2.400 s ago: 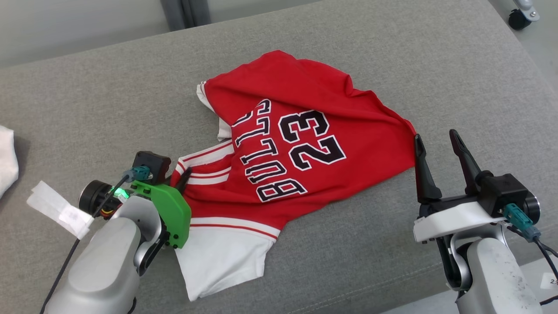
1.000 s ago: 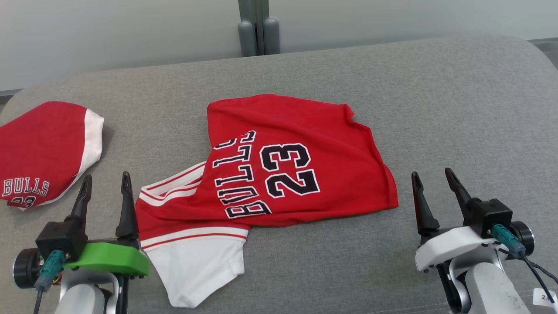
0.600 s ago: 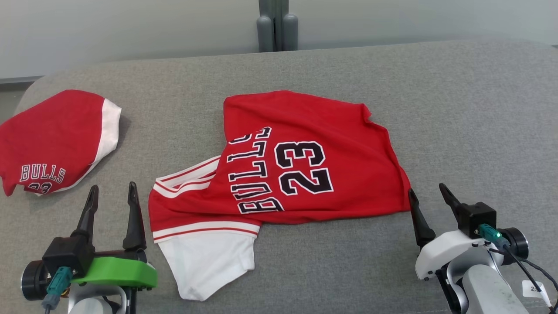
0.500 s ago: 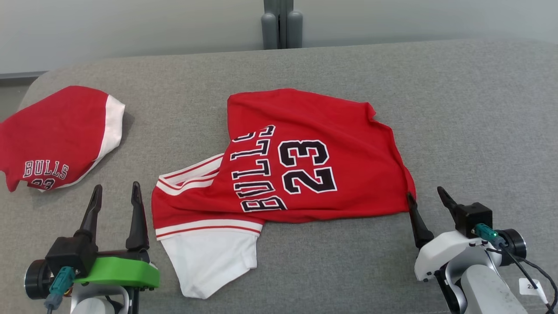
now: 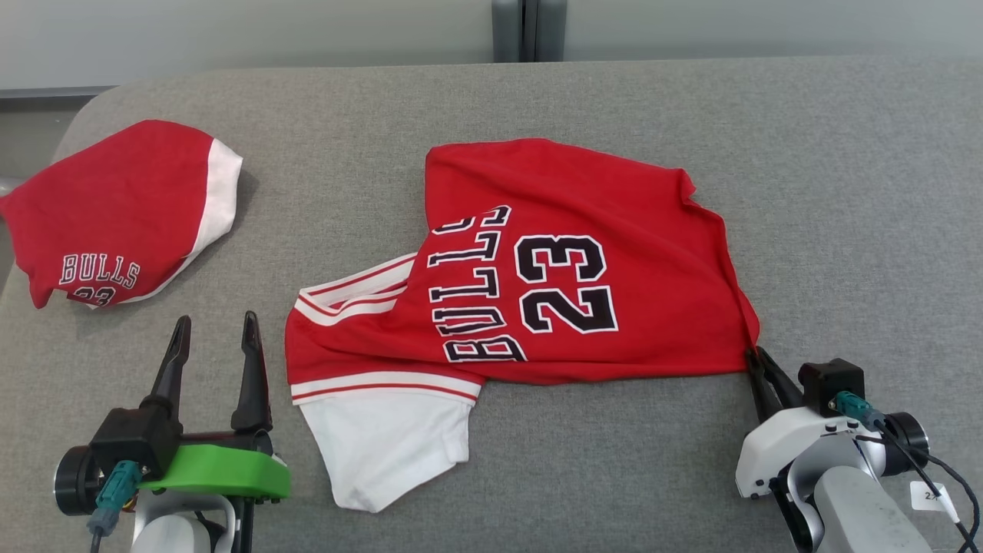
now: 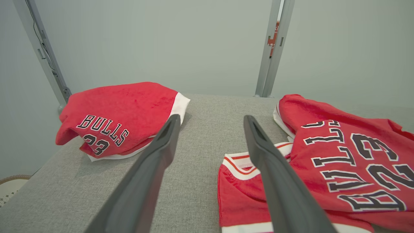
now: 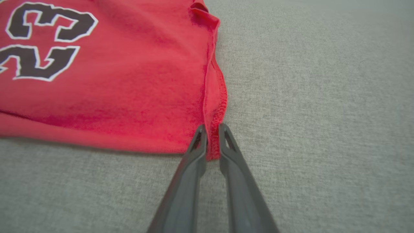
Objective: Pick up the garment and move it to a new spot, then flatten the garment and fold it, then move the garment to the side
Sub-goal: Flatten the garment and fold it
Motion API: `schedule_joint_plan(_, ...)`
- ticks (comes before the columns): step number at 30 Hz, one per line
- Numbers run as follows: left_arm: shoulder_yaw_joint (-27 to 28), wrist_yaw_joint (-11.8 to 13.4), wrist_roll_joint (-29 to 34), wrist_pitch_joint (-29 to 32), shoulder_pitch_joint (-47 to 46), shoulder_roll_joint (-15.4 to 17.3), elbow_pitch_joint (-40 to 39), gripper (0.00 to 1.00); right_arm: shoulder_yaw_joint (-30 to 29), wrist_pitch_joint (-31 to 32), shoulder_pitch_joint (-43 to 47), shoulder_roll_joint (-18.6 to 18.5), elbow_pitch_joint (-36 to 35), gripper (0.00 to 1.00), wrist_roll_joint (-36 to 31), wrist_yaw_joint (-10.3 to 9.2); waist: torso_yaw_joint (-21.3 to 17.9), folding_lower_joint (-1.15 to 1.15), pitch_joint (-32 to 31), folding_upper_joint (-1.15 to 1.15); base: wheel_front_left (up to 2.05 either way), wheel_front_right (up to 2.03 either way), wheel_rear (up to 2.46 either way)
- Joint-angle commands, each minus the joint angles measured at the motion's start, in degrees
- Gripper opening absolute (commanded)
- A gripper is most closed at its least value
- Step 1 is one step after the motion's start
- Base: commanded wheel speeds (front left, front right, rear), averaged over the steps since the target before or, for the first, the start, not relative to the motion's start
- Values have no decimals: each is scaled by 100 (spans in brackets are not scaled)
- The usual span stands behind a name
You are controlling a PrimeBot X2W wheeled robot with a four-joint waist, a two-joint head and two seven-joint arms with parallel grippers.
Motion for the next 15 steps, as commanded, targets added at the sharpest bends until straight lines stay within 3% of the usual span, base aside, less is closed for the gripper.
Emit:
schedule_joint_plan(1, 38, -18, 23, -18, -80, -33, 8, 100, -17, -18, -71, -22, 21, 0, 15, -11, 2, 0, 5, 0, 0, 0, 0)
schedule_joint_plan(6, 144, -67, 80, -18, 47, -57, 59, 100, 62, -18, -15, 12, -276, 0, 63, -11, -125, 0, -72, 0, 0, 0, 0)
schedule_joint_plan(15, 267, -101, 114, -18, 209, -96, 128, 100, 379, -18, 570, -84, -1612, 0, 746, -11, -462, 0, -269, 0, 0, 0, 0)
